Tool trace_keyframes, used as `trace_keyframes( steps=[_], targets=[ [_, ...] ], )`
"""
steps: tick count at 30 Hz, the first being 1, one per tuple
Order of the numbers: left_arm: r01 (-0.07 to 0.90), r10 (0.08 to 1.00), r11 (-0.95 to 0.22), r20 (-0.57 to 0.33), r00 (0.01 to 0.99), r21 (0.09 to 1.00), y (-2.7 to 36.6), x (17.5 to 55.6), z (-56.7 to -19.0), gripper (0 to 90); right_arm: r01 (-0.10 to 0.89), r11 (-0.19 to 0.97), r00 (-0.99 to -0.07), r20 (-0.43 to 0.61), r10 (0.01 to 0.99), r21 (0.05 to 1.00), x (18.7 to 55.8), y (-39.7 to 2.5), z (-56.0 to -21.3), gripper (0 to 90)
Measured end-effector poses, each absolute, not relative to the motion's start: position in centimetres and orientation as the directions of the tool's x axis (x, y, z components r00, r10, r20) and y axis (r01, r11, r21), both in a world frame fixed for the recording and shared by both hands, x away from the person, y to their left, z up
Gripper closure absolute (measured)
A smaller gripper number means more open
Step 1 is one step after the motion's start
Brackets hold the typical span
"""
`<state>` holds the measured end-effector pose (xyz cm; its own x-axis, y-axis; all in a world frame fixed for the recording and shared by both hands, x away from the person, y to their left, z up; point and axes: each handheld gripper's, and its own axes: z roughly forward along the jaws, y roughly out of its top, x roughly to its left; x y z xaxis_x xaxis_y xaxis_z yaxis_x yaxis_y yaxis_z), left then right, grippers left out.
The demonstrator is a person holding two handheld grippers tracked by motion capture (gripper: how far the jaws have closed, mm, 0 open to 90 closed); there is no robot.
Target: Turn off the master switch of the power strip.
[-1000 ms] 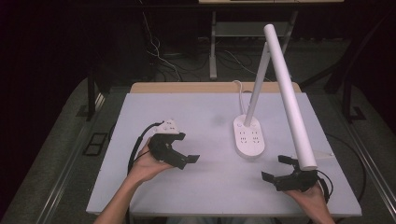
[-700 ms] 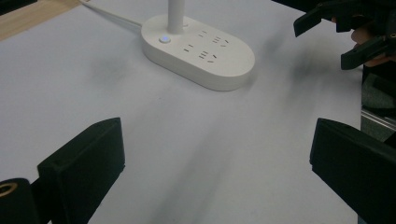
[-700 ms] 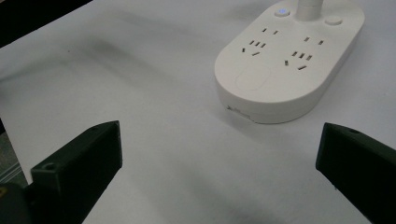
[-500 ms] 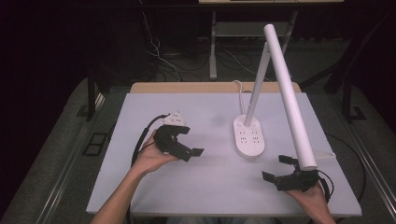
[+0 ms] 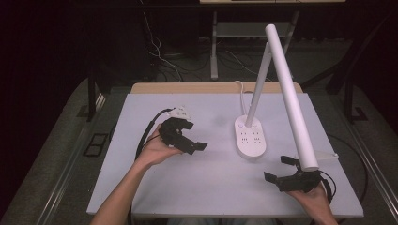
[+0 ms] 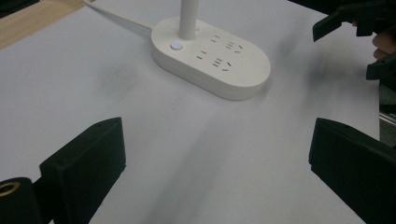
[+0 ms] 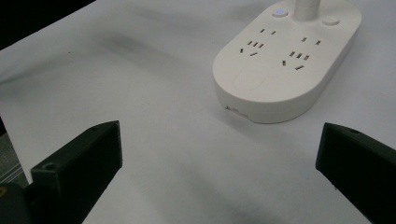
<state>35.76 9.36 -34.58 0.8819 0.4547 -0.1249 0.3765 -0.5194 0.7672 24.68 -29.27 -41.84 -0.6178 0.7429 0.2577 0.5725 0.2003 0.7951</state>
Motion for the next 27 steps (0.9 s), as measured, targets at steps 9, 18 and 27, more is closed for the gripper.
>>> trace_keyframes(
  steps=[9,18,27],
  targets=[
    [0.38,0.457,-0.526,-0.124,0.881,0.761,8.7,37.2,-34.5,2.9,0.57,0.196,-0.616,0.257,0.745,0.798,24.7,-29.5,-41.8,0.0],
    [0.387,0.472,-0.531,-0.117,0.874,0.754,8.2,38.8,-34.2,3.7,0.568,0.191,-0.614,0.258,0.746,0.801,24.6,-29.6,-41.9,0.0],
    [0.382,0.467,-0.541,-0.11,0.877,0.749,6.9,40.3,-33.8,3.9,0.571,0.194,-0.617,0.261,0.743,0.798,24.6,-29.5,-41.8,0.0]
  ],
)
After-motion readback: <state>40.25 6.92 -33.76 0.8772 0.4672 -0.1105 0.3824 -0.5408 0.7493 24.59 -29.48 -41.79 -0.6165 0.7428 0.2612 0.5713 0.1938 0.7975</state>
